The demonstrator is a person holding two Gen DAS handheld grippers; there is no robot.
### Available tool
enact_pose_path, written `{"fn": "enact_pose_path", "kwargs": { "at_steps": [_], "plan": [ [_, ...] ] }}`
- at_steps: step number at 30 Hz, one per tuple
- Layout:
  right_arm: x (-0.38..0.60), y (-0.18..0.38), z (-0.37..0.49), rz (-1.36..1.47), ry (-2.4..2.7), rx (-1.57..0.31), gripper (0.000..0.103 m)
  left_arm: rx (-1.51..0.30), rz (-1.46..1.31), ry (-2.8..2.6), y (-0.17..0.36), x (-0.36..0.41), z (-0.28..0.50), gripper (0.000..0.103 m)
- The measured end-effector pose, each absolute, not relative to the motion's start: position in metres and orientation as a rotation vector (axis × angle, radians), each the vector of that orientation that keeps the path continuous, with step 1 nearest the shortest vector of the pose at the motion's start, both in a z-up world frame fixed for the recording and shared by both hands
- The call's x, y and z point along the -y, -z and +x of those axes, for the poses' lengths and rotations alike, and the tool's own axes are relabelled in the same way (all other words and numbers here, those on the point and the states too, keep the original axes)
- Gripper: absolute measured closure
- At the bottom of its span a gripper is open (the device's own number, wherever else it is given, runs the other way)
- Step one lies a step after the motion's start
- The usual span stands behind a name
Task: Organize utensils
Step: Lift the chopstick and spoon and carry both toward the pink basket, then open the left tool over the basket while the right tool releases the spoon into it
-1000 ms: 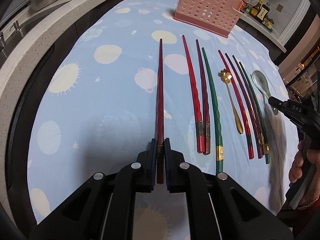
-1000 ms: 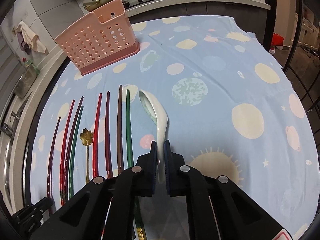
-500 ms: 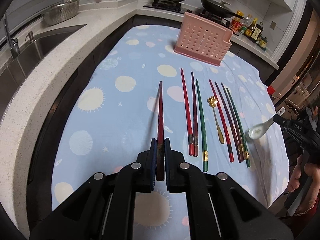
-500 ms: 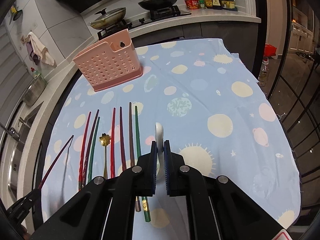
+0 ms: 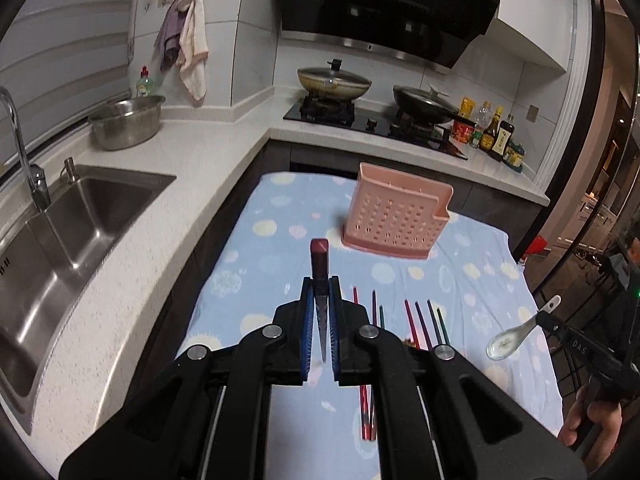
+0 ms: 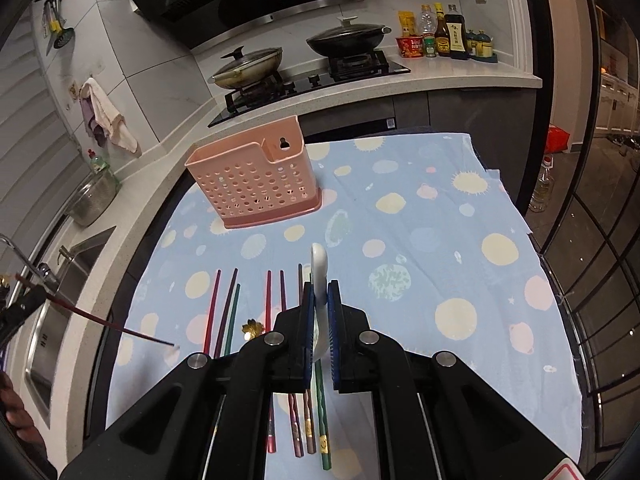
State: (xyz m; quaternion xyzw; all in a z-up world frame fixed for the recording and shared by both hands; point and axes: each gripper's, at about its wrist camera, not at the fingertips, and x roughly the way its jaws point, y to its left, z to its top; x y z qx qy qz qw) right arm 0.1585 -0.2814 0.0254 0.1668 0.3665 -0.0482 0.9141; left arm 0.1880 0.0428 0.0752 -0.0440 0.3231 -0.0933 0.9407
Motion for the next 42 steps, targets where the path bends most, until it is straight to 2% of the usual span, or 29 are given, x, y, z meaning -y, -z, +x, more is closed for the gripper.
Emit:
{"fn": "enact_pose_path", "kwargs": {
  "at_steps": [13,18,25,33,35,36,37,38,40,42],
  "plan": [
    [0.289,-0.084,0.285,0.319,0.067,-0.656,0.097,-0.445,-0.100,0.251,-0.174,0.001,0.297,0.096],
    [0.291,-0.095,0.340,0.308,0.080,-0.629,0.097,-0.402,-0.114,0.279,-0.195,0.028,0.347,0.096],
    [0.291,-0.073,0.393,0.278,0.081,-0.674,0.097,-0.475,-0.094,0.272,-0.163,0.058,0.405,0.096],
    [0.291,-0.037,0.419,0.261,0.076,-0.758,0.096,-0.561,-0.078,0.261,-0.119,0.062,0.428,0.096],
    [0.289,-0.034,0.418,0.251,0.084,-0.744,0.091,-0.571,-0.074,0.257,-0.114,0.063,0.430,0.096],
    [0.287,-0.034,0.418,0.237,0.094,-0.738,0.085,-0.576,-0.078,0.257,-0.112,0.062,0.431,0.095],
    [0.285,-0.035,0.416,0.227,0.102,-0.728,0.076,-0.581,-0.080,0.254,-0.110,0.061,0.431,0.090],
    [0.284,-0.037,0.414,0.224,0.105,-0.719,0.072,-0.582,-0.084,0.248,-0.110,0.059,0.431,0.080],
    [0.284,-0.041,0.409,0.224,0.103,-0.710,0.070,-0.571,-0.091,0.241,-0.111,0.056,0.427,0.067],
    [0.286,-0.045,0.404,0.227,0.104,-0.701,0.070,-0.566,-0.085,0.232,-0.114,0.055,0.422,0.066]
  ]
}}
